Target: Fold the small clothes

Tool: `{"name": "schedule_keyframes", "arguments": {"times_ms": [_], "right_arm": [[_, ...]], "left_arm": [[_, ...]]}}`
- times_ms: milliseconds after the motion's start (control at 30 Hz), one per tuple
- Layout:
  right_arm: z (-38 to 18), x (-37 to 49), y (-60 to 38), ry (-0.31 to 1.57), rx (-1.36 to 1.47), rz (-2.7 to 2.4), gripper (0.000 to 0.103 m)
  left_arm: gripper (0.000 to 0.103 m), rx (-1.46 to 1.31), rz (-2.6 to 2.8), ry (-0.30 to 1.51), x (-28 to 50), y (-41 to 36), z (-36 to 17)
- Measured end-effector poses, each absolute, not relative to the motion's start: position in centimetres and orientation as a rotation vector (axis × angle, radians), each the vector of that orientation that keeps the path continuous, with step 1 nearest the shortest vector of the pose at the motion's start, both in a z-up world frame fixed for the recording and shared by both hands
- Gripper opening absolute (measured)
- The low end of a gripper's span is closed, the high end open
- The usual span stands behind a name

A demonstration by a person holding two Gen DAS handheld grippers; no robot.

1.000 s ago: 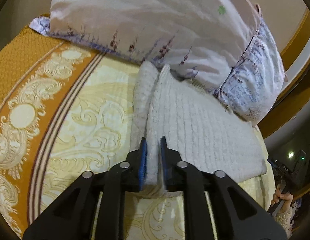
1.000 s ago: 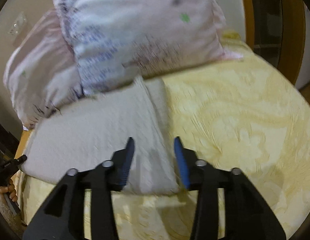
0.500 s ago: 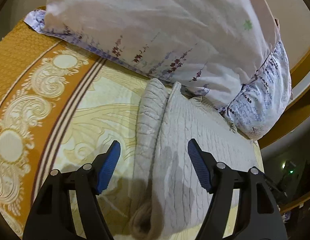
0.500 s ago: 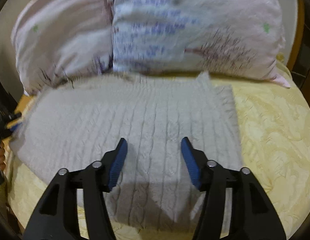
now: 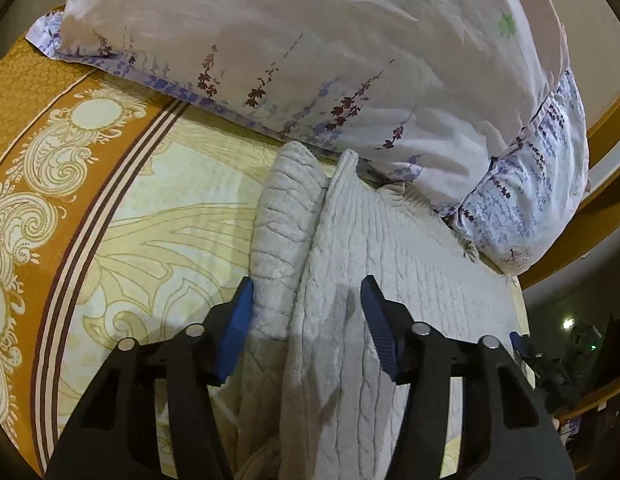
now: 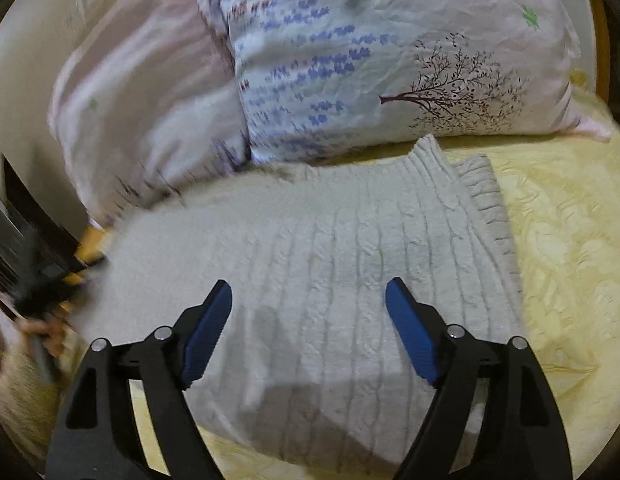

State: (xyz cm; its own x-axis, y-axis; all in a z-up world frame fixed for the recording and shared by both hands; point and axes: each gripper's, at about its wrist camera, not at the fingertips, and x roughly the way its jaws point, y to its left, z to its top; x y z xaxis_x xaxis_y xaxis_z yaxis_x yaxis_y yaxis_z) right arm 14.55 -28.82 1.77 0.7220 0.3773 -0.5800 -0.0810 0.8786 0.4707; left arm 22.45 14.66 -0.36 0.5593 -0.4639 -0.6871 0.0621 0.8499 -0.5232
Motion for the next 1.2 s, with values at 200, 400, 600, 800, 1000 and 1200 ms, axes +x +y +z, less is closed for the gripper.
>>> {"name": "schedule_keyframes", "arguments": {"times_ms": [200, 400, 600, 800, 1000, 1200], "right_arm": [[1.3, 14.8, -29.8, 0.681, 0.538, 0.329, 0.08], [1.4, 14.7, -30.6, 0.661, 0.578, 0.345, 0.08], [1.3, 14.5, -31.1, 0.646, 0.608, 0.356, 0.079], [1.4, 14.1, -31.7, 0.626, 0.635, 0.362, 0.079], [1.5, 13.9, -32.2, 0.601, 0.649, 0.36, 0.079], [1.8, 13.6, -32.8, 0.571, 0.653, 0.344, 0.079]], "left_arm": [[0.032, -0.524, -0.322, 0.968, 22.7, 14.1, -0.7], [0.023, -0.538, -0.328, 0.963, 22.6, 12.8, -0.1], [0.02, -0.565, -0.394, 0.908, 22.1, 11.3, 2.1], [0.019, -0.613, -0.468, 0.862, 21.9, 9.2, 4.9], [0.019, -0.647, -0.594, 0.824, 22.1, 4.8, 8.0], [0.018, -0.639, -0.726, 0.845, 21.9, -2.3, 8.2]]}}
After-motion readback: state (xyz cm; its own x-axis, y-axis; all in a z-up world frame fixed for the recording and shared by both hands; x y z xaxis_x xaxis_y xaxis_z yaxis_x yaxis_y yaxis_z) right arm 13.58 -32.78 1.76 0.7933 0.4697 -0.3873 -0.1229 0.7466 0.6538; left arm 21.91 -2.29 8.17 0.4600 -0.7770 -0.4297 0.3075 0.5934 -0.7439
